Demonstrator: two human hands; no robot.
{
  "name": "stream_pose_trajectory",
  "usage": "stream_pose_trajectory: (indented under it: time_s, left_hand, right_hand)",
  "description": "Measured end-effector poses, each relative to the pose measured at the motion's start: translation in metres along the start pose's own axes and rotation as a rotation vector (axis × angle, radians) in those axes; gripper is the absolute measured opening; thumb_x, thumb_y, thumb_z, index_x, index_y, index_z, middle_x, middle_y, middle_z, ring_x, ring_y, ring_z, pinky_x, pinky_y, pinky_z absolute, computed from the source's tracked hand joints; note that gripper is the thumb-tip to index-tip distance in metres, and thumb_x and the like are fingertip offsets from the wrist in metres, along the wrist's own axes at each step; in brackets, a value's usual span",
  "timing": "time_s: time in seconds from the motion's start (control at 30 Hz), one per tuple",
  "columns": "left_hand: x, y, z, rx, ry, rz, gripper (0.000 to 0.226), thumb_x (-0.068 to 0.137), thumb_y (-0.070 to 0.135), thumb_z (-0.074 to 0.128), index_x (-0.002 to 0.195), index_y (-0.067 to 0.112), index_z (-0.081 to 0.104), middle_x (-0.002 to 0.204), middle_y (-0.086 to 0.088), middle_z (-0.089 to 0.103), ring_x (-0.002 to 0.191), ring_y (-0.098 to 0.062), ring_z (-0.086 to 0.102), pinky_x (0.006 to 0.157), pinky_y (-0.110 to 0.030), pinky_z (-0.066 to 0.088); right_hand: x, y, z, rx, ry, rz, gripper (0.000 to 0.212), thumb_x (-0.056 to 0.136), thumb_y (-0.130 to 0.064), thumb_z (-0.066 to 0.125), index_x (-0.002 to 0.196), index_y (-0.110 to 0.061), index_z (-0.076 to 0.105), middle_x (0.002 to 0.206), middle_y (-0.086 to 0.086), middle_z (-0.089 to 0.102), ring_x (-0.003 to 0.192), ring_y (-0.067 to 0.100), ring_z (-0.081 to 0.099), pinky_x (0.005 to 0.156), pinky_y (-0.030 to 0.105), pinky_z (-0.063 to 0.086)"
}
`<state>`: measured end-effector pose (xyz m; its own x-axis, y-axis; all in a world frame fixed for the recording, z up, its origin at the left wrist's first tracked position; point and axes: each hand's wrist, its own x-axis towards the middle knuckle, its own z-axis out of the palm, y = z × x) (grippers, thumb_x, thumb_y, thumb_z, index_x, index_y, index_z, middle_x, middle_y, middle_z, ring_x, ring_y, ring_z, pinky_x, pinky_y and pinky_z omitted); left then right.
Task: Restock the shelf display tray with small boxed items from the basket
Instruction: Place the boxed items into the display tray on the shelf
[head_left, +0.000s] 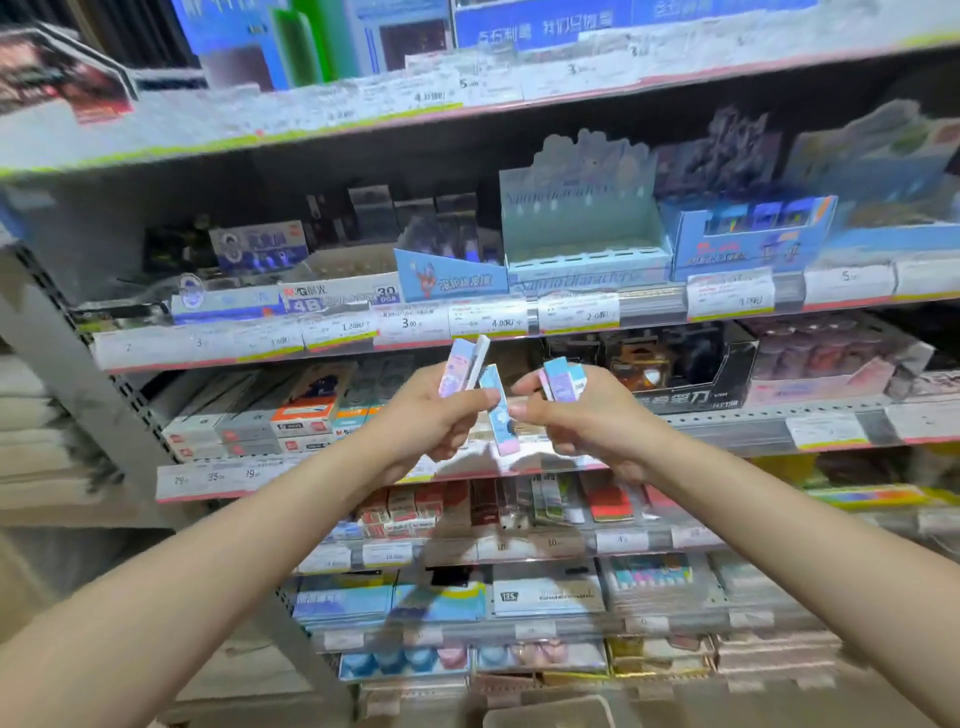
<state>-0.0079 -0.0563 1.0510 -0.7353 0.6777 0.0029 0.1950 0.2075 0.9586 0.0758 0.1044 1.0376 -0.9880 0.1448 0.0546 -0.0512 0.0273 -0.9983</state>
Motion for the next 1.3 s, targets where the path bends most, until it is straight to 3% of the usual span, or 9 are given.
stream_pose_trajectory:
  time_s: [0.23, 0.37, 0.53, 0.67, 0.77, 0.87, 1.07, 1.23, 1.3]
  left_hand:
    - [0.019, 0.022, 0.016, -0.175, 0.046, 0.084, 0.031, 0.094, 0.016, 0.051, 0.066, 0.018, 0.039, 0.043, 0.007, 0.027, 0.037, -0.009, 0.02, 0.038, -0.015, 0.019]
    - [0.034, 0.034, 0.026, -0.278, 0.08, 0.128, 0.035, 0.093, 0.013, 0.052, 0.062, 0.019, 0.036, 0.042, 0.007, 0.024, 0.035, -0.008, 0.019, 0.037, -0.015, 0.018]
    - [0.057, 0.046, 0.03, -0.355, 0.143, 0.169, 0.033, 0.091, 0.014, 0.054, 0.061, 0.018, 0.041, 0.04, 0.007, 0.025, 0.032, -0.007, 0.019, 0.04, -0.019, 0.013]
    - [0.078, 0.056, 0.033, -0.289, 0.15, 0.144, 0.014, 0.091, 0.018, 0.055, 0.088, 0.006, 0.05, 0.039, 0.008, 0.027, 0.033, -0.008, 0.022, 0.037, -0.015, 0.018]
    - [0.094, 0.063, 0.027, 0.019, 0.201, 0.166, 0.021, 0.09, 0.019, 0.058, 0.08, 0.001, 0.057, 0.04, 0.008, 0.036, 0.034, -0.008, 0.03, 0.036, -0.018, 0.025]
    - [0.108, 0.072, 0.017, 0.437, 0.325, 0.265, 0.019, 0.085, 0.015, 0.061, 0.076, -0.001, 0.064, 0.04, 0.012, 0.049, 0.036, 0.001, 0.039, 0.04, -0.011, 0.03]
    - [0.116, 0.082, -0.003, 0.959, 0.267, 0.505, 0.022, 0.075, 0.024, 0.041, 0.065, 0.013, 0.057, 0.06, -0.001, 0.054, 0.059, -0.005, 0.049, 0.056, -0.032, 0.039]
    - [0.12, 0.093, -0.021, 1.355, 0.237, 0.556, 0.03, 0.076, 0.022, 0.049, 0.1, 0.018, 0.067, 0.111, -0.003, 0.065, 0.088, -0.029, 0.066, 0.066, -0.04, 0.054]
    - [0.125, 0.095, -0.026, 1.447, 0.217, 0.55, 0.035, 0.073, 0.015, 0.058, 0.106, 0.02, 0.068, 0.118, -0.004, 0.066, 0.088, -0.03, 0.068, 0.062, -0.036, 0.054]
  right_hand:
    - [0.001, -0.02, -0.007, 0.001, 0.073, -0.035, 0.015, 0.075, -0.003, 0.071, 0.076, -0.011, 0.059, 0.051, 0.002, 0.053, 0.036, 0.006, 0.036, 0.038, 0.017, 0.029]
    - [0.011, -0.027, -0.019, 0.112, 0.141, -0.079, 0.015, 0.08, 0.001, 0.064, 0.094, 0.0, 0.06, 0.073, 0.019, 0.056, 0.035, 0.006, 0.032, 0.037, 0.016, 0.028]
    - [0.035, -0.042, -0.045, 0.092, 0.222, -0.254, 0.01, 0.08, -0.002, 0.064, 0.084, -0.008, 0.059, 0.062, 0.013, 0.057, 0.035, 0.008, 0.033, 0.04, 0.017, 0.029]
    - [0.063, -0.064, -0.076, -0.138, 0.34, -0.439, 0.015, 0.076, -0.012, 0.071, 0.072, -0.023, 0.06, 0.055, -0.003, 0.056, 0.039, 0.002, 0.043, 0.048, 0.022, 0.036]
    - [0.088, -0.088, -0.104, -0.37, 0.358, -0.538, 0.007, 0.077, -0.018, 0.069, 0.075, -0.016, 0.062, 0.058, -0.005, 0.055, 0.045, 0.001, 0.046, 0.052, 0.024, 0.038]
    - [0.112, -0.11, -0.126, -0.587, 0.268, -0.581, 0.023, 0.077, -0.019, 0.067, 0.076, 0.003, 0.062, 0.063, 0.013, 0.055, 0.054, 0.012, 0.047, 0.055, 0.033, 0.041]
    - [0.157, -0.136, -0.133, -1.023, 0.13, -0.508, 0.023, 0.076, -0.028, 0.069, 0.09, -0.012, 0.06, 0.088, 0.003, 0.054, 0.083, 0.019, 0.053, 0.069, 0.027, 0.038]
    - [0.171, -0.142, -0.123, -1.09, -0.012, -0.616, 0.043, 0.075, -0.022, 0.069, 0.054, -0.018, 0.032, 0.064, 0.001, 0.041, 0.073, 0.022, 0.048, 0.057, 0.032, 0.024]
    - [0.179, -0.142, -0.118, -1.109, -0.039, -0.672, 0.03, 0.074, -0.02, 0.069, 0.059, -0.012, 0.044, 0.071, 0.005, 0.048, 0.076, 0.024, 0.05, 0.058, 0.033, 0.021]
